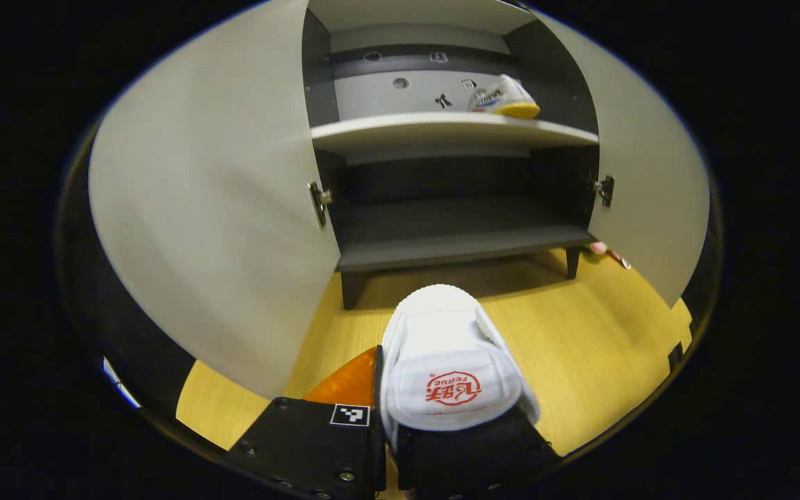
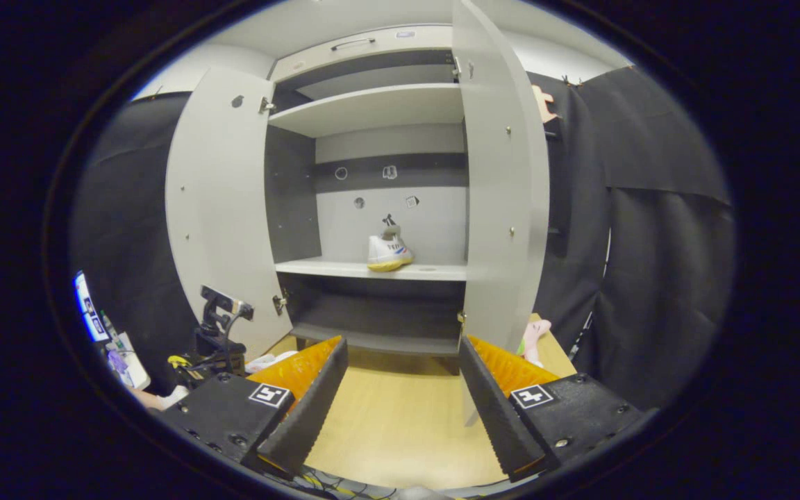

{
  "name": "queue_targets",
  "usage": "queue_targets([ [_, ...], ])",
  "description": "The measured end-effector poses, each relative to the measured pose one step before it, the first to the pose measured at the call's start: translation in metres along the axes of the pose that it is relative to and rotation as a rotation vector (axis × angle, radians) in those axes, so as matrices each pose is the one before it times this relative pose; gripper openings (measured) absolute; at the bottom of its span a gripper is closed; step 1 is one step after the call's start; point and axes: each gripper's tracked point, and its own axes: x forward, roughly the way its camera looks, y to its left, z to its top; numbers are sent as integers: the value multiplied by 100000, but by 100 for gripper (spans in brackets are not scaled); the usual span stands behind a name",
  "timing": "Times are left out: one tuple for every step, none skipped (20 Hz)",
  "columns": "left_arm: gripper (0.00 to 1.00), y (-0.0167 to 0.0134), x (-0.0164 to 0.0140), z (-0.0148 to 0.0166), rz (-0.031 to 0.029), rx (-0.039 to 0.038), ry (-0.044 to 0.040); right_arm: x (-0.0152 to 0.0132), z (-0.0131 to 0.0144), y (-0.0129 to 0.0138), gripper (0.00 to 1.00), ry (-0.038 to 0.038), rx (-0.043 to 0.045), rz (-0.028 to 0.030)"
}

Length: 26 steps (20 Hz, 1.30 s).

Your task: Grab one shoe with the right hand and put it into the shoe cabinet, grab the other shoe with the left hand and put it into the shoe cabinet; then close the right door with the right hand and the left door with the left hand.

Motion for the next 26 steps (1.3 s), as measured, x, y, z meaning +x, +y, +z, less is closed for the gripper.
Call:
queue_targets([
  [18, 385, -259, 1312, 988, -1, -2323, 191, 574, 242, 100, -948, 218, 1206],
  [18, 268, -81, 1261, 498, -179, -2528, 116, 373, 325, 100, -937, 174, 1602],
  [18, 279, -29, 1160, 557, -783, -1878, 119, 584, 322, 100, -1450, 331, 1472],
  [17, 159, 9, 995, 375, -1170, -1229, 99, 489, 278, 100, -1334, 144, 1278],
  [17, 60, 154, 1133, 356, -1405, -1997, 182, 387, 348, 100, -858, -125, 1565],
  [17, -82, -143, 1129, 755, -1394, -1347, 176, 247, 403, 100, -970, -179, 1593],
  [17, -42, -488, 1145, 1050, -863, -1260, 184, 279, 392, 100, -787, -523, 1644],
  [17, -87, 305, 1299, 1074, -914, -1870, 87, 120, 301, 100, -748, -857, 1515],
  [18, -163, 546, 971, 520, -355, -1511, 201, 59, 325, 100, -70, -1082, 1303],
  [17, -224, 374, 383, 179, -461, -1298, 65, 34, 322, 100, -359, -924, 1585],
  [17, -275, 328, 1524, -270, 225, -1699, 38, 64, 278, 100, -184, -871, 1158],
  [18, -310, 867, 1254, -233, 530, -1330, 51, -26, 216, 100, -288, -450, 1256],
  [17, -167, 1225, 2087, 356, -59, -1486, 55, 144, 220, 100, -396, -542, 1181],
  [17, -195, 1025, 1377, 276, -43, -1149, 40, -59, 111, 100, -131, -659, 921],
  [17, -286, 865, 916, 286, 179, -1536, 79, -40, 190, 100, 185, -712, 969],
  [17, -259, 1192, 814, 709, -266, -500, -3, 55, 102, 100, -236, -780, 610],
  [17, -311, 1496, 991, -35, 212, -746, 30, 57, 96, 100, -110, -764, 432],
  [17, -238, 1625, 1038, 231, 83, -267, -2, -19, 39, 100, -67, -715, 512],
  [17, -334, 1465, 1048, 55, 247, -738, 5, -74, -80, 100, 122, -912, 285],
  [17, -233, 1693, 926, 404, 272, -399, 75, -81, -138, 100, 331, -679, -25],
  [17, -663, 1522, 408, -621, 300, -141, 130, -46, -54, 100, 350, -343, -52],
  [17, -502, 1633, 31, -391, -48, 809, 46, -150, -11, 100, 551, -199, 68],
  [17, -152, 1621, -123, -734, -363, 1045, 65, -33, -194, 100, 163, -181, -518],
  [17, -133, 1451, -175, 95, -317, 1209, 180, -187, -360, 100, 694, -130, -943],
  [17, -101, 1165, -302, 377, -105, 1918, 179, -188, -372, 100, 833, -105, -777],
  [17, -118, 1129, -347, 172, -201, 2358, 129, -183, -313, 100, 873, 274, -617],
])
